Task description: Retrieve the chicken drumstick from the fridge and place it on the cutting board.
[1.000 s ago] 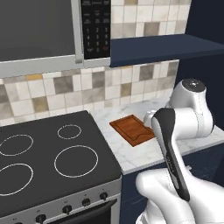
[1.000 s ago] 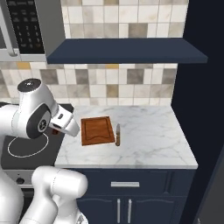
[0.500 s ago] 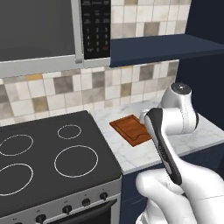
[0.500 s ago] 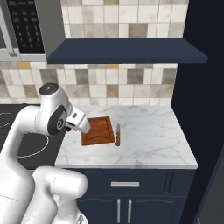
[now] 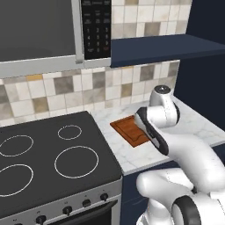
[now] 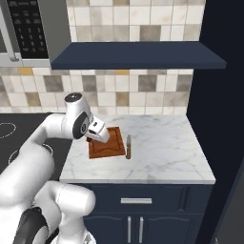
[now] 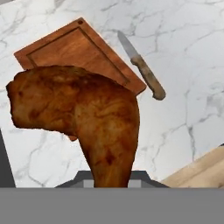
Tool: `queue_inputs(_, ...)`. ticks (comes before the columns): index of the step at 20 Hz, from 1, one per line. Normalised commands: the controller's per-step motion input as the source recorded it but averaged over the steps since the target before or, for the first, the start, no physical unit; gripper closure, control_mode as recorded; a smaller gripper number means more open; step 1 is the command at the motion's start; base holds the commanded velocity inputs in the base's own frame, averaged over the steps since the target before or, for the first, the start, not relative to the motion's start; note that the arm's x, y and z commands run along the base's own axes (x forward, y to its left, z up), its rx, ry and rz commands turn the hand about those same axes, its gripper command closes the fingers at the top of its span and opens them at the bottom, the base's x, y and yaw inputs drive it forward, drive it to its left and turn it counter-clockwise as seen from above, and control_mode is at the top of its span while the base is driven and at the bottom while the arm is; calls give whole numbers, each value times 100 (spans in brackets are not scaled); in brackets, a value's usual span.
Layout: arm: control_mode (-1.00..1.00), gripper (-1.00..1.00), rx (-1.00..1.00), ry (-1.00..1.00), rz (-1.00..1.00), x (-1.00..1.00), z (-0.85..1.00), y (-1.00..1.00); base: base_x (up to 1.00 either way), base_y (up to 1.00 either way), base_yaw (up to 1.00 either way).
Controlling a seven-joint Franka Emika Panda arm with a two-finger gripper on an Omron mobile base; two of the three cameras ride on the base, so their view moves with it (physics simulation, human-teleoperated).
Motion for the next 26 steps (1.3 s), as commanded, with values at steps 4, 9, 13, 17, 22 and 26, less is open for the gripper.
queue_inputs(4, -100, 100, 7, 2, 0, 42, -40, 0, 0, 0, 0)
queue_inputs(9, -100, 100, 0, 23, 0, 84, -42, 0, 0, 0, 0)
queue_inputs(13, -100, 100, 0, 25, 0, 100, -49, 2, 0, 0, 0)
queue_inputs(17, -100, 100, 0, 15, 0, 99, -31, 0, 0, 0, 0)
queue_inputs(22, -100, 100, 0, 13, 0, 63, -40, 0, 0, 0, 0)
queue_inputs(26, -100, 100, 0, 2, 0, 34, -68, 1, 0, 0, 0)
